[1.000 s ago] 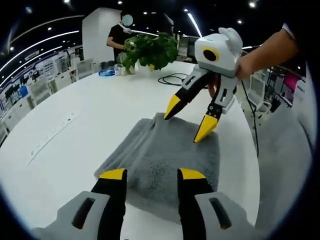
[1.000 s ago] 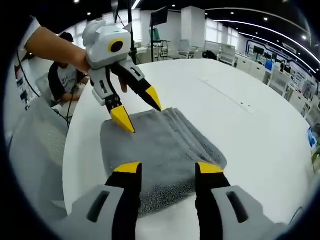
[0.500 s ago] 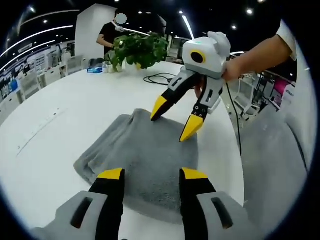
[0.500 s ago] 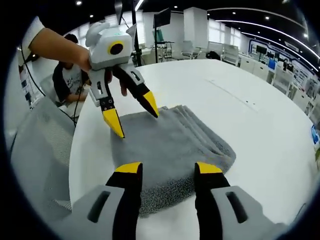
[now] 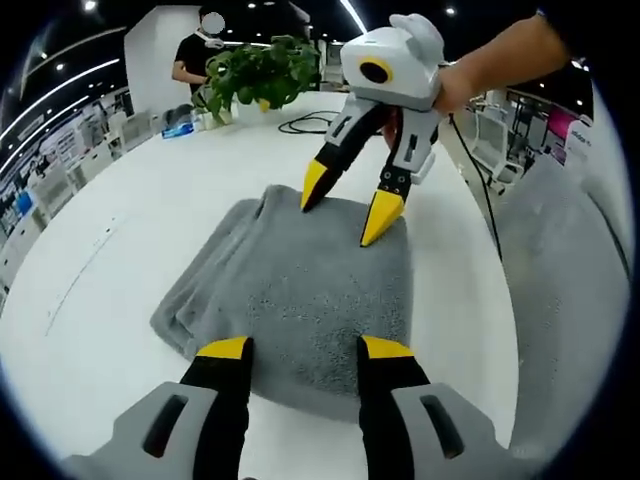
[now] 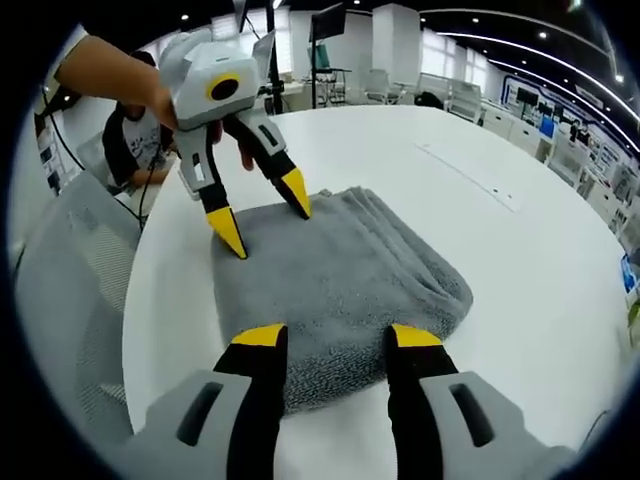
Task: Fold the towel on the table until its edges align and the towel forms a compact rectangular stack.
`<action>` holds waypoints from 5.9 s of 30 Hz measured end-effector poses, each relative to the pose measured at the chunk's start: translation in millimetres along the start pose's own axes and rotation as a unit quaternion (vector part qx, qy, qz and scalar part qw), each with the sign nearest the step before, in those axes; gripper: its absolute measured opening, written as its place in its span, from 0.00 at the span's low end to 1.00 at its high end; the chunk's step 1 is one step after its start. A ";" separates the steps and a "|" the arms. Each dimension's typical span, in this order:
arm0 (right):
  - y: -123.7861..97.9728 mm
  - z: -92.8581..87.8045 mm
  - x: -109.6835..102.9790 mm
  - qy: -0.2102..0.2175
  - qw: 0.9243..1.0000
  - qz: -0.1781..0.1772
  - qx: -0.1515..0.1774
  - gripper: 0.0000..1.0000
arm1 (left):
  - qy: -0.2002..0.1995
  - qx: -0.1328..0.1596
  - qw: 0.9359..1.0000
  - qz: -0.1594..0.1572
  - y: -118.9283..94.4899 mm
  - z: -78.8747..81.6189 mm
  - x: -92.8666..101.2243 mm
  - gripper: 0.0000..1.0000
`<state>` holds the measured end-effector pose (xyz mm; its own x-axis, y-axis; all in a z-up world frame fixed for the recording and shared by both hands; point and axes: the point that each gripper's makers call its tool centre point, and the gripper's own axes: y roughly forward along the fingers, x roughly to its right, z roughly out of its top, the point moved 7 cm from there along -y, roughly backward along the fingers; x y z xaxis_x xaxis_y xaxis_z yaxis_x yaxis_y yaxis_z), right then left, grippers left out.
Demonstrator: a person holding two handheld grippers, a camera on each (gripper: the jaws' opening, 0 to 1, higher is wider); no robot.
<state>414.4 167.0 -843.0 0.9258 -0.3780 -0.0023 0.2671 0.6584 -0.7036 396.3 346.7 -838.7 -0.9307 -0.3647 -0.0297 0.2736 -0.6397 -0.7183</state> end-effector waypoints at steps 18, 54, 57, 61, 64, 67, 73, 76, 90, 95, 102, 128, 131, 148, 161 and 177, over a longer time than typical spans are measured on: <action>-15.9 8.6 -13.2 0.040 0.997 -0.020 0.056 0.70 | -0.044 0.039 0.997 0.043 -18.3 2.8 -8.7 0.67; -4.2 -22.5 -37.0 0.057 0.997 -0.038 0.028 0.85 | -0.086 0.011 0.995 0.050 -7.7 -32.0 20.4 0.88; -1.5 -25.2 -37.7 0.063 0.997 -0.040 0.026 0.83 | -0.082 0.010 0.995 0.054 -4.8 -32.3 20.1 0.84; 1.4 -26.8 -35.0 0.070 0.996 -0.043 0.025 0.78 | -0.079 0.001 0.995 0.055 0.1 -33.9 17.1 0.79; 2.6 -28.0 -32.0 0.070 0.996 -0.048 0.024 0.72 | -0.078 0.001 0.996 0.052 2.5 -32.3 15.2 0.76; 6.3 -28.2 -28.1 0.076 0.996 -0.051 0.024 0.72 | -0.068 -0.003 0.997 0.041 7.1 -31.5 13.0 0.75; 8.8 -23.6 -21.6 0.082 0.995 -0.057 0.028 0.71 | -0.065 -0.007 0.997 0.035 11.2 -28.8 0.6 0.75; 10.0 -22.7 -16.8 0.083 0.994 -0.059 0.028 0.71 | -0.065 -0.007 0.997 0.032 12.9 -27.0 -6.0 0.75; 11.7 -7.5 2.4 0.074 0.995 -0.070 0.023 0.71 | -0.060 -0.014 0.997 0.041 25.8 -15.6 -34.0 0.75; 15.9 -8.0 15.0 0.073 0.995 -0.071 0.024 0.71 | -0.062 -0.016 0.997 0.044 27.8 -13.5 -42.6 0.75; 23.0 -11.2 32.1 0.050 0.996 -0.074 0.011 0.71 | -0.065 -0.014 0.997 0.045 32.0 -11.3 -52.7 0.75; 3.4 -7.3 25.9 0.088 0.991 -0.095 0.029 0.74 | -0.080 0.014 0.994 0.068 1.0 1.2 -49.3 0.79; -1.9 -4.2 21.2 0.088 0.991 -0.098 0.033 0.75 | -0.081 0.020 0.994 0.077 -4.4 5.1 -45.8 0.82; -35.4 6.4 6.0 0.095 0.987 -0.115 0.064 0.85 | -0.083 0.037 0.989 0.118 -33.3 16.1 -13.7 0.93; -51.4 12.0 -13.7 0.102 0.984 -0.118 0.082 0.88 | -0.101 0.055 0.983 0.141 -56.3 21.5 9.0 0.94; -61.4 14.3 -28.3 0.090 0.983 -0.113 0.115 0.90 | -0.163 0.071 0.964 0.199 -80.4 5.3 33.9 0.95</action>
<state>375.6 146.5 -789.5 0.7787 -0.6274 -0.0048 0.5333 0.6659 -0.5217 344.0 382.2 -778.3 -0.6264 -0.7782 -0.0461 0.6448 -0.4840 -0.5916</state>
